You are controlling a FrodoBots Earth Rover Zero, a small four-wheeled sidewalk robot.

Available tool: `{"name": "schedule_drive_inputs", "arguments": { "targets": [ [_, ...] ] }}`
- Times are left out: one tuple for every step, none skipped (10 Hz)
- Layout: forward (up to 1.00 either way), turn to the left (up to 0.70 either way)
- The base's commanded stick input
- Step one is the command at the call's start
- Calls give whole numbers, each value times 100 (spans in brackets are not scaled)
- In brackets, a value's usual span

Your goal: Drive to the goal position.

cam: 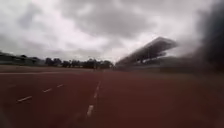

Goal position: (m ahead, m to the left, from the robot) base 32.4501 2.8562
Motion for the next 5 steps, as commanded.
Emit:
{"name": "schedule_drive_inputs", "arguments": {
  "targets": [
    [100,-1],
    [100,-1],
    [100,-1],
    [100,-1],
    [100,-1]
  ]
}}
